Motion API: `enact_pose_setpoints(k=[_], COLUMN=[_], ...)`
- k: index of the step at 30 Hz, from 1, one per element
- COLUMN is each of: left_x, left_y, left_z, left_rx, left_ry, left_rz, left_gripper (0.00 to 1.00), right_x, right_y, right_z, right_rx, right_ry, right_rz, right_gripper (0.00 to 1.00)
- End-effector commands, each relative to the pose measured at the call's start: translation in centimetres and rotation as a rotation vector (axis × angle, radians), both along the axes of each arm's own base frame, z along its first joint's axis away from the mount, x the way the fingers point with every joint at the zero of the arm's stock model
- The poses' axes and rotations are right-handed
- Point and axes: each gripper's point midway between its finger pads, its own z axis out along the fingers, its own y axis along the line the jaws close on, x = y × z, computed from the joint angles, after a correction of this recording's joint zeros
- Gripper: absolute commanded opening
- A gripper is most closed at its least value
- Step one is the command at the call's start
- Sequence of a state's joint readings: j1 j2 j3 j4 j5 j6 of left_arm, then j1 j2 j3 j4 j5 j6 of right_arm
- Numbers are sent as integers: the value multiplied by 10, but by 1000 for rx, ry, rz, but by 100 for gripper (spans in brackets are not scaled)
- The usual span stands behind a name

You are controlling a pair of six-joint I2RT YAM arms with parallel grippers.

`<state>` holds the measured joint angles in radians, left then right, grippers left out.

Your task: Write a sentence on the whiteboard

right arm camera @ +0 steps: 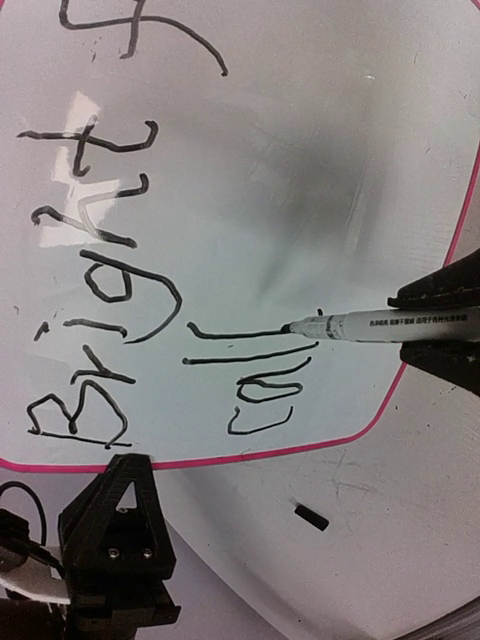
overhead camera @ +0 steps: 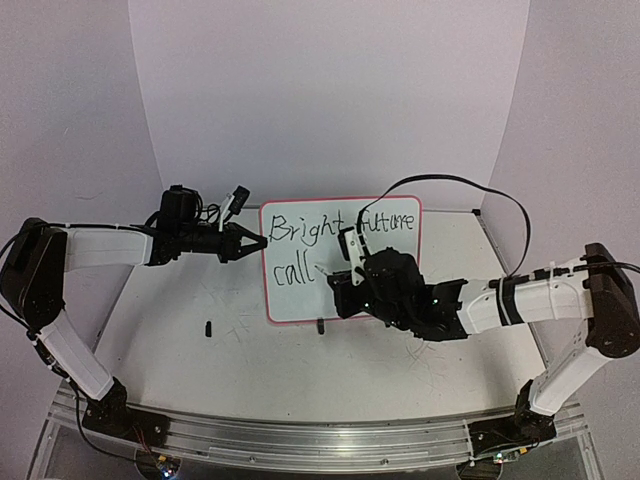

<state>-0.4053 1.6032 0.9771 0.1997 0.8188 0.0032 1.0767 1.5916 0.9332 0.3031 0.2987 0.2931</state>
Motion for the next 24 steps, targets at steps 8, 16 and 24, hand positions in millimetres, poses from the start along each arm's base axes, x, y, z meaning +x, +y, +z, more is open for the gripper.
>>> enact_pose_setpoints(k=[8, 16, 24], left_x=[9, 9, 10], left_y=[3, 3, 3], left_z=[40, 40, 39], left_rx=[-20, -20, -19], left_ry=[-184, -184, -181], left_rz=[29, 29, 28], left_gripper=[0, 0, 0], right_x=[21, 27, 33], right_y=[6, -2, -5], right_z=[10, 5, 2], right_rx=[42, 39, 26], right_ry=[-13, -8, -15], right_rz=[-97, -130, -160], right_gripper=[0, 0, 0])
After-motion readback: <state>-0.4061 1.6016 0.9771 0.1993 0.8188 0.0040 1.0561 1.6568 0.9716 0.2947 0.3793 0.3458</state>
